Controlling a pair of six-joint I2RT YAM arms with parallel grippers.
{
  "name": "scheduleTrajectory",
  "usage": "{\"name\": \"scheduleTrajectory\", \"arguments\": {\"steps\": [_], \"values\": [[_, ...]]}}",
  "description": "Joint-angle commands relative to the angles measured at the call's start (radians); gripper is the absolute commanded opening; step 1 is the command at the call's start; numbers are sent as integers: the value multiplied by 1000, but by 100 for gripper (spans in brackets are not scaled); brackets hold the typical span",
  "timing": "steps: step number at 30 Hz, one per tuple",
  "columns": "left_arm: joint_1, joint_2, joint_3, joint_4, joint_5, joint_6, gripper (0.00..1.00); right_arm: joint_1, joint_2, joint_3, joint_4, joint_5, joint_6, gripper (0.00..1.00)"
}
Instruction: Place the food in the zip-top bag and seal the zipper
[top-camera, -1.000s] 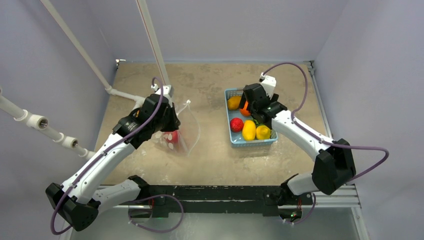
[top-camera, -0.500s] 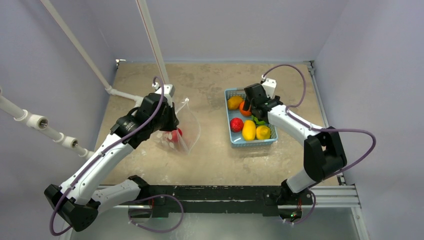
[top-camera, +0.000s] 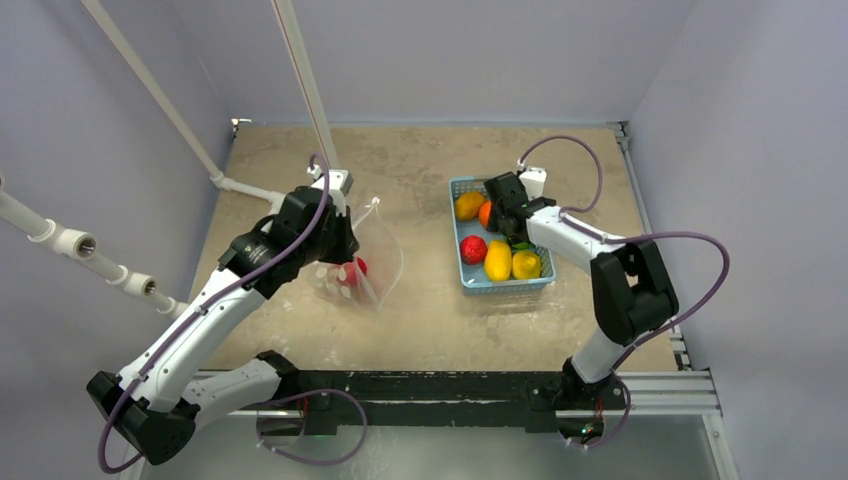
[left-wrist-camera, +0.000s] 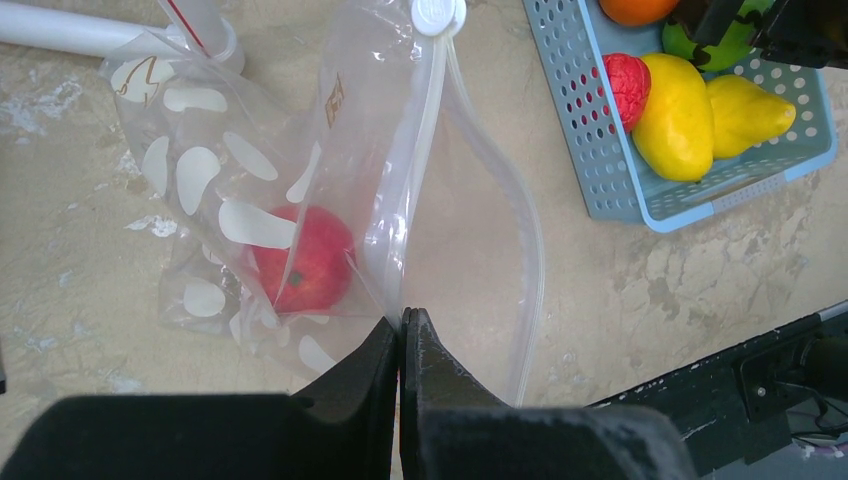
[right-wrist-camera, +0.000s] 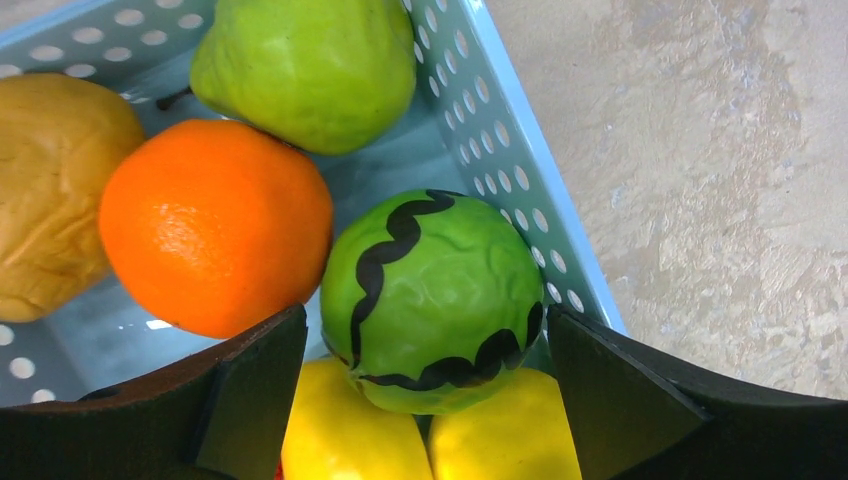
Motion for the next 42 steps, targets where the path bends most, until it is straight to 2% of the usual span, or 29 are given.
{"name": "scheduleTrajectory", "arguments": {"steps": [1, 5, 8, 14, 19, 23, 35, 42], "values": [[1, -17, 20, 19, 23, 19, 0, -11, 31, 13, -6, 45, 8, 91], [1, -15, 17, 21, 20, 21, 0, -14, 58, 12, -4, 51, 9, 87], [1, -12, 15, 23, 17, 20, 0, -15, 55, 11, -3, 54, 10, 77], [1, 0, 16, 31, 18, 11, 0, -16, 15, 14, 8, 29, 2, 50], [1, 12, 26, 31, 22, -3, 0, -16, -33, 41, 9, -8, -17, 34], [1, 17, 28, 28, 11, -17, 0, -14, -77, 81, 11, -22, -51, 26], [1, 23, 5, 43, -16, -98, 0, 26, -204, 136, 96, -297, -208, 17], [1, 28, 6, 37, -45, -137, 0, 96, -277, 137, 172, -491, -296, 17]]}}
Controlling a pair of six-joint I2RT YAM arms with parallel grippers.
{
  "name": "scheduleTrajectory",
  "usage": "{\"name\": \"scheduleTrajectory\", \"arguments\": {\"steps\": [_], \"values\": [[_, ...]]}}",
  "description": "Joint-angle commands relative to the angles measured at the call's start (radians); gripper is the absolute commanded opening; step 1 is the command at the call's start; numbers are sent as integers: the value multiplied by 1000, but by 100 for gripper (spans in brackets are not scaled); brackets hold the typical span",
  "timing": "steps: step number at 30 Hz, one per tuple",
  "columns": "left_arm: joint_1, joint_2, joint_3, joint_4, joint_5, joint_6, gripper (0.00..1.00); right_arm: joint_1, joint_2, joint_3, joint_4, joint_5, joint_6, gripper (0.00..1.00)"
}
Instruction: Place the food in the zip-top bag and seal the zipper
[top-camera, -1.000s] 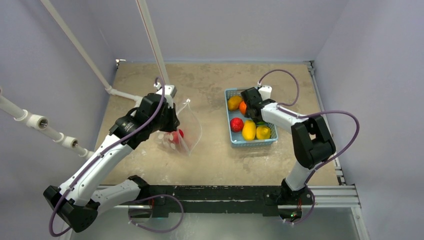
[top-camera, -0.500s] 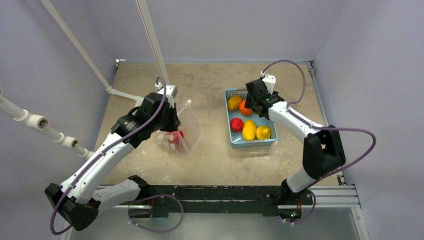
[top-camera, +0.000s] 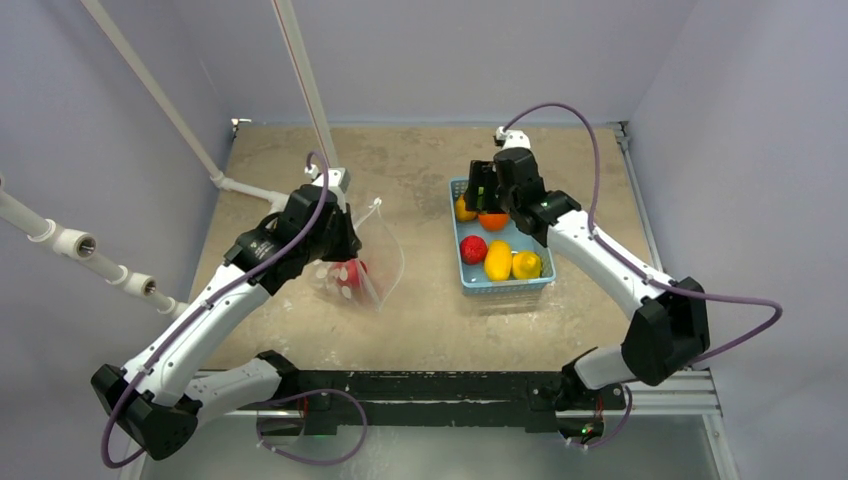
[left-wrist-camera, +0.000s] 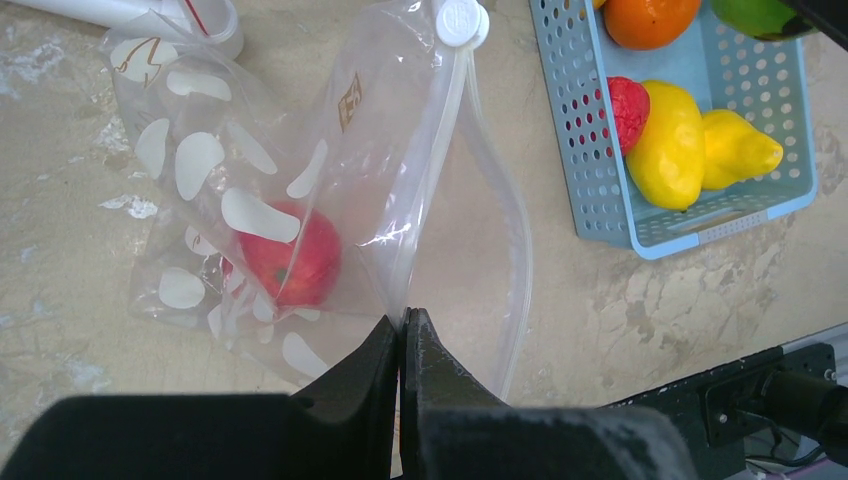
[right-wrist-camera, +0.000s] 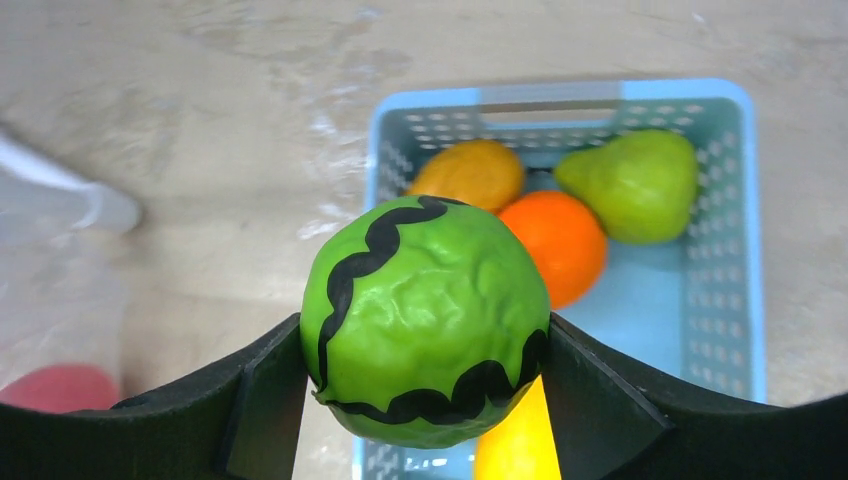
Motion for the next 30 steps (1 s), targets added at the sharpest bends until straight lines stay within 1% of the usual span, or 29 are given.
{"name": "scheduleTrajectory", "arguments": {"steps": [1, 6, 9, 12, 19, 30], "values": [[1, 5, 5, 29, -32, -50, 0, 57, -83, 33, 96, -168, -90, 17], [1, 22, 3, 29, -33, -79, 0, 180, -123, 31, 167, -257, -118, 18], [1, 29, 8, 32, -38, -92, 0, 229, -131, 26, 207, -337, -126, 19], [1, 35, 11, 35, -47, -103, 0, 275, -132, 20, 239, -376, -138, 19], [1, 50, 28, 32, -50, -114, 0, 360, -106, 3, 264, -404, -150, 20], [1, 48, 47, 21, -47, -111, 0, 432, -7, -16, 307, -388, -118, 22]]}}
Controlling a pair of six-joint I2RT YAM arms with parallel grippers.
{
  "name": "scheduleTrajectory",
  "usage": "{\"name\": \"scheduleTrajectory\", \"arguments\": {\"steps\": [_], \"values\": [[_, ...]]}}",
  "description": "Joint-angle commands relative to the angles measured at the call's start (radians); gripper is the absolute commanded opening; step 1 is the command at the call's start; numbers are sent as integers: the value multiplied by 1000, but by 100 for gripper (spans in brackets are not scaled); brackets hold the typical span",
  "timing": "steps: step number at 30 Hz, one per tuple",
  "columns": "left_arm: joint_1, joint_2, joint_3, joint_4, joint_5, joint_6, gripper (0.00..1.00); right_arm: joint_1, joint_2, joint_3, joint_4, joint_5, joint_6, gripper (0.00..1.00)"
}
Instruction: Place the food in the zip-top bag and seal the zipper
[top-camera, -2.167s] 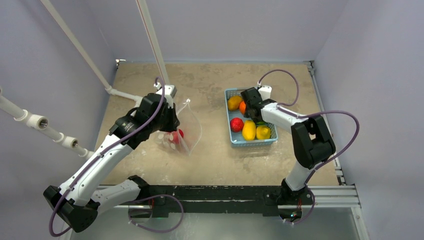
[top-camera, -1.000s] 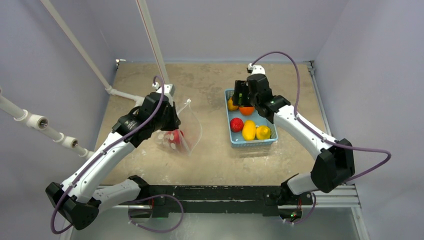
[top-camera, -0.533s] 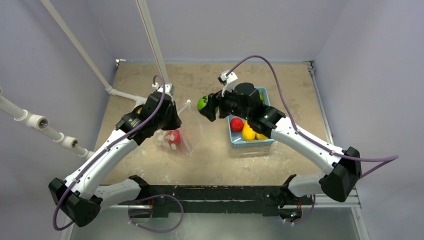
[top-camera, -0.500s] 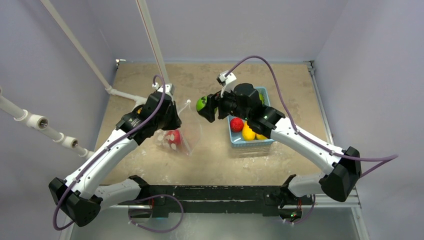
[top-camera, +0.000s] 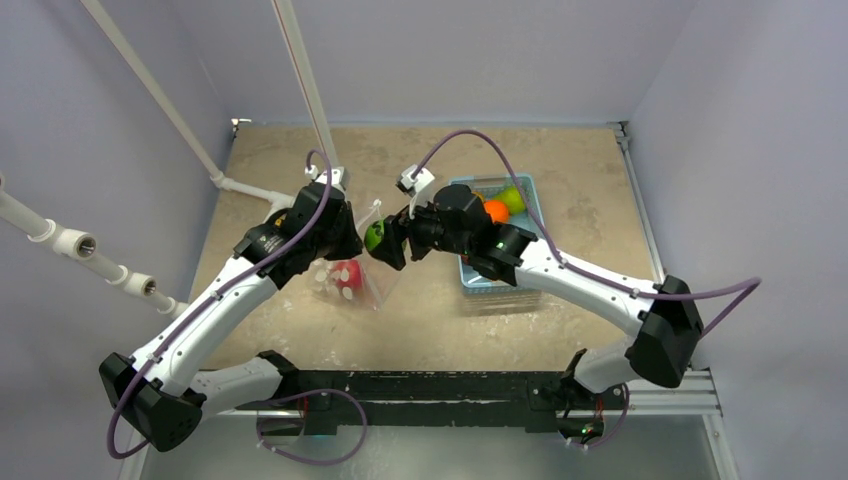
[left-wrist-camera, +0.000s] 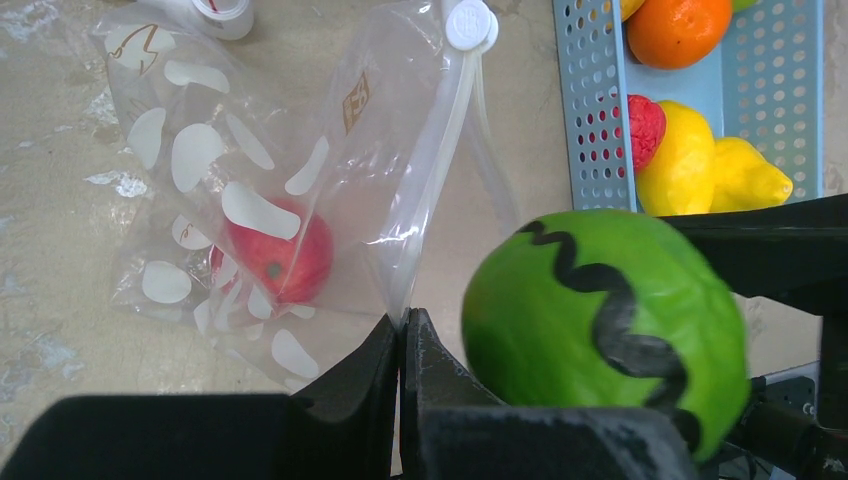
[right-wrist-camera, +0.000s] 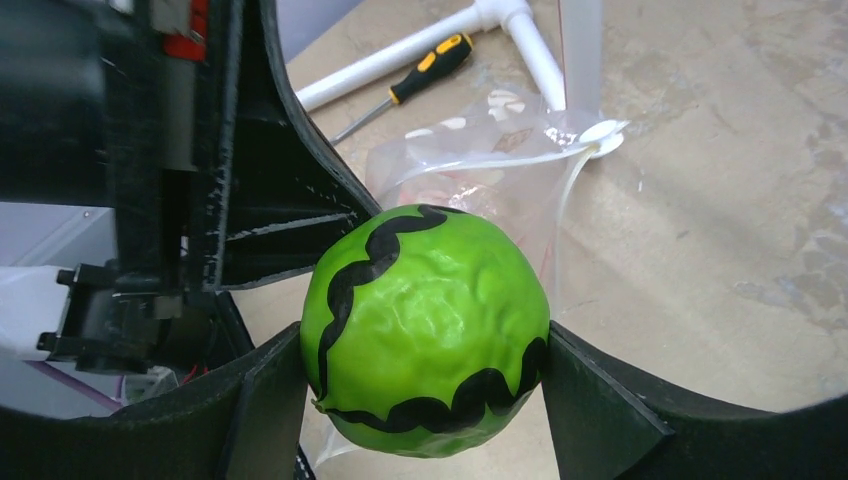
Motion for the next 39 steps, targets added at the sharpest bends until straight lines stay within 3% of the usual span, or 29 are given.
{"name": "scheduleTrajectory", "arguments": {"steps": [1, 7, 11, 14, 18, 24, 32, 39], "values": [[1, -3, 47, 18, -12, -11, 0, 18, 32, -11, 62, -7, 12, 22], [1, -19, 59, 9, -8, -10, 0, 45, 103, -14, 82, 0, 23, 24], [1, -28, 70, 3, -2, -10, 0, 57, 138, -10, 92, -5, 28, 31], [1, -35, 71, 3, -1, -9, 0, 67, 155, -7, 92, -8, 28, 44], [1, -39, 64, 3, 5, -14, 0, 71, 162, -7, 92, 11, 34, 73], [1, -43, 63, 4, 2, -14, 0, 71, 150, -3, 92, 36, 39, 97], [1, -40, 58, 10, 1, -14, 0, 72, 96, 0, 59, 84, 63, 99], [1, -35, 54, 16, 1, -9, 0, 68, 14, -4, -17, 245, 90, 99]]}}
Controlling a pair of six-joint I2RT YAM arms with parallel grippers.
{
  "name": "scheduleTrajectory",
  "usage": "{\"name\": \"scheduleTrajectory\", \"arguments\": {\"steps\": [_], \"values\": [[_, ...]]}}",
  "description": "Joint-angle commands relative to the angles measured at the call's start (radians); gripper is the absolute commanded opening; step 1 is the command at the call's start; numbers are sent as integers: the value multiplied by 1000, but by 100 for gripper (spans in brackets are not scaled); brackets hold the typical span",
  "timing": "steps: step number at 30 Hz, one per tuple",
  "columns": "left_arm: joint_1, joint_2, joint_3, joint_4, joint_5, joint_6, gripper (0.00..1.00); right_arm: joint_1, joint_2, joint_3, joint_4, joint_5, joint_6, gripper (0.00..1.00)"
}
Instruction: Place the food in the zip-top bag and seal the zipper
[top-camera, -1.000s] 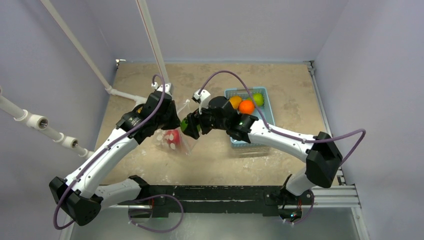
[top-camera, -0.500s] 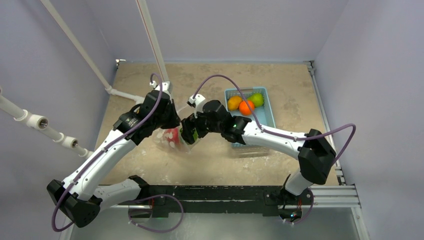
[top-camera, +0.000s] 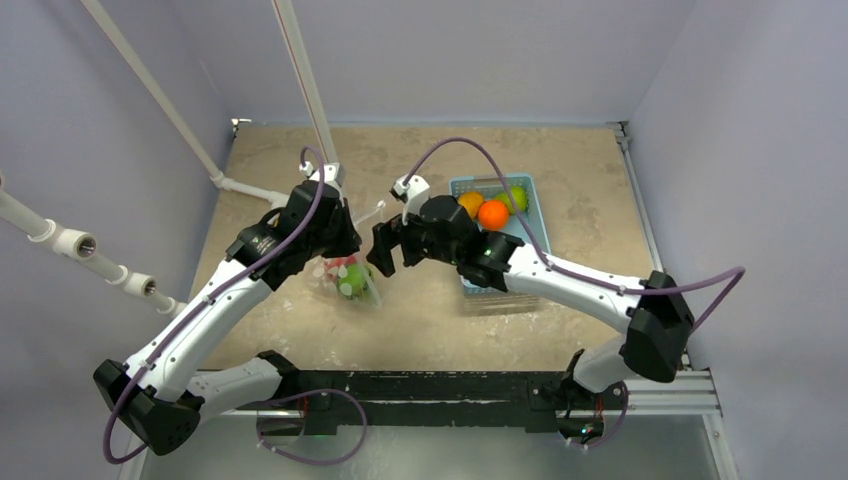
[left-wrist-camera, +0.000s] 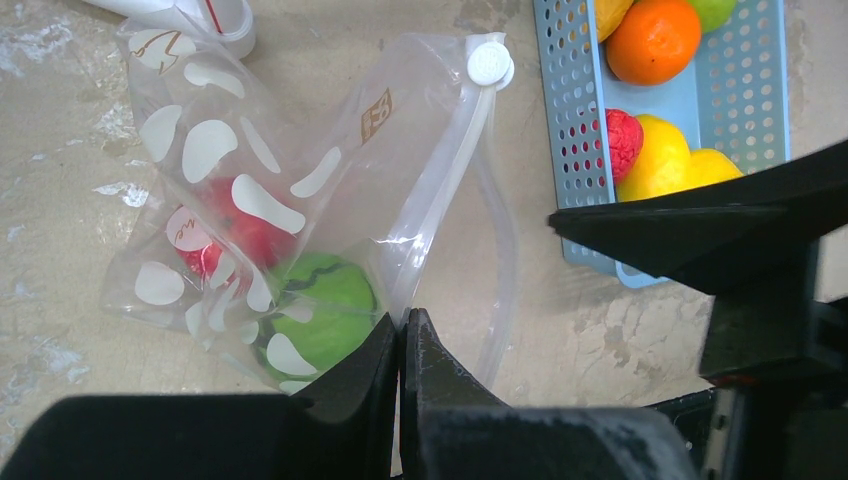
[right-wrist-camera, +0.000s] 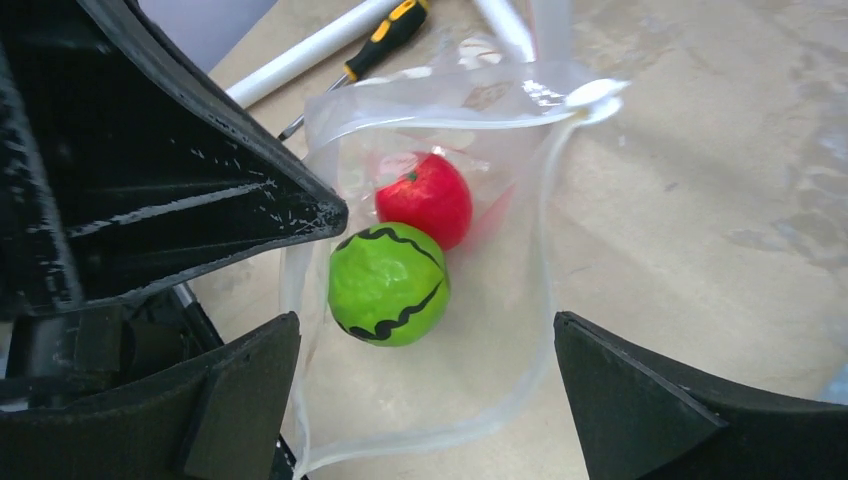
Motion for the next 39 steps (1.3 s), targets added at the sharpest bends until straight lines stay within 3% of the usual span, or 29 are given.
{"name": "scheduleTrajectory", "arguments": {"steps": [1, 12, 20, 28, 39], "values": [[0, -13, 22, 33, 7, -7, 0, -3, -86, 13, -52, 144, 31, 99], [0, -16, 16, 38, 4, 1, 0, -157, -173, -4, -203, 263, 105, 93], [0, -16, 13, 48, 10, 16, 0, -238, -182, -46, -277, 303, 156, 84], [0, -22, 4, 49, 13, 43, 0, -323, -148, -82, -304, 322, 215, 72], [0, -51, -11, 47, 5, 73, 0, -382, -90, -142, -292, 322, 324, 67]]}}
